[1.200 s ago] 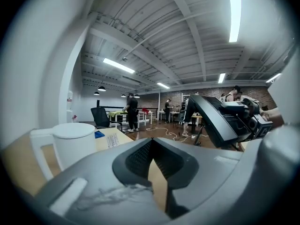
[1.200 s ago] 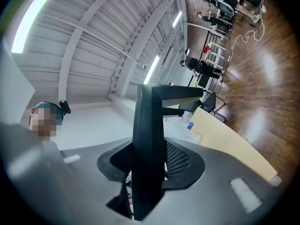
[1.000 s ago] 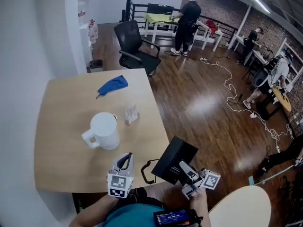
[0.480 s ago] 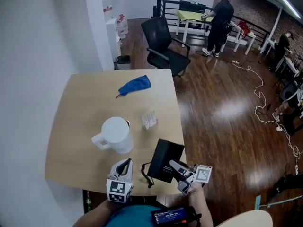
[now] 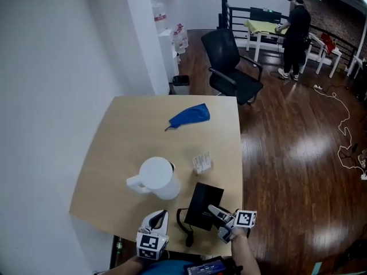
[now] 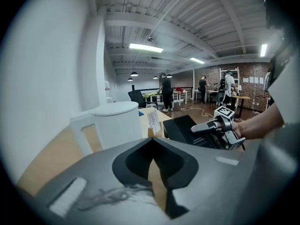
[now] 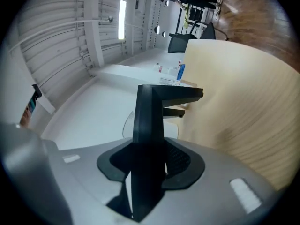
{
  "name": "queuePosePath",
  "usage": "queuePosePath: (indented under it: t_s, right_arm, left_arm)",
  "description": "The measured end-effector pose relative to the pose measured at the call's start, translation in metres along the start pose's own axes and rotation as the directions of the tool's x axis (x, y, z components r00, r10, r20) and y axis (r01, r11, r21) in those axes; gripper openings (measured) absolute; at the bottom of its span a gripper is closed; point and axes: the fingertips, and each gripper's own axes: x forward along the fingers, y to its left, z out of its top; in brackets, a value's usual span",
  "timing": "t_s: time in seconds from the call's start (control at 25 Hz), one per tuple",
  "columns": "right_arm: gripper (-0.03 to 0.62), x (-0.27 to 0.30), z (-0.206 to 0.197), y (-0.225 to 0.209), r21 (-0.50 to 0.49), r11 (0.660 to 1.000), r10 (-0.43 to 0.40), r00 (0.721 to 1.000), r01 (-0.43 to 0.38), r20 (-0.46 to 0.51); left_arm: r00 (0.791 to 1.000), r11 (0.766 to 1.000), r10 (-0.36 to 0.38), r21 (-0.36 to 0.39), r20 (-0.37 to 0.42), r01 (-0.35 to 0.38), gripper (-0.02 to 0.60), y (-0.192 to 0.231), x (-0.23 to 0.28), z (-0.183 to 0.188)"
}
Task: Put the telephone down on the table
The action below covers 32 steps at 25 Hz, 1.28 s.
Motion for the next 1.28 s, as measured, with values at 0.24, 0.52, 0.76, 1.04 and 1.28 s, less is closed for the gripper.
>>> queuePosePath:
  t_s: [0.24, 0.52, 0.76, 1.04, 1.28]
  right_arm:
    - [0.150, 0.014, -0.001, -0.025, 0.032, 0.999, -0.033, 0.998, 0.035, -0.048]
    - [0.153, 0.020, -0.002, -0.043, -0.028, 0.995, -0.099, 0.992, 0.097, -0.082]
    - [0.167, 0.009, 0.000, -0.060, 0.048, 0.981, -0.187, 0.981, 0.190, -0.050]
    - [0.265, -0.016, 0.005, -0.064, 0.085, 0.940, -0.336, 0.941, 0.331, 0.050]
    - [0.218, -0.085, -0.012, -0.039, 0.093, 0.805, -0.585, 0.757, 0.586, 0.290]
  left_arm:
    - [1.000, 1.000, 0.014, -0.009, -0.023, -0.014, 0.012, 0.007, 0.001, -0.006]
    - [1.000, 1.000, -0.003, -0.025, -0.025, 0.002, 0.012, 0.016, 0.004, -0.005]
    - [0.999, 0.999, -0.042, -0.033, 0.001, 0.042, 0.012, 0.022, 0.002, -0.002]
    - [0.992, 0.992, -0.119, -0.039, 0.035, 0.121, 0.012, 0.023, -0.004, -0.001]
    - [0.971, 0.972, -0.232, -0.010, 0.061, 0.233, 0.012, 0.022, -0.019, -0.001]
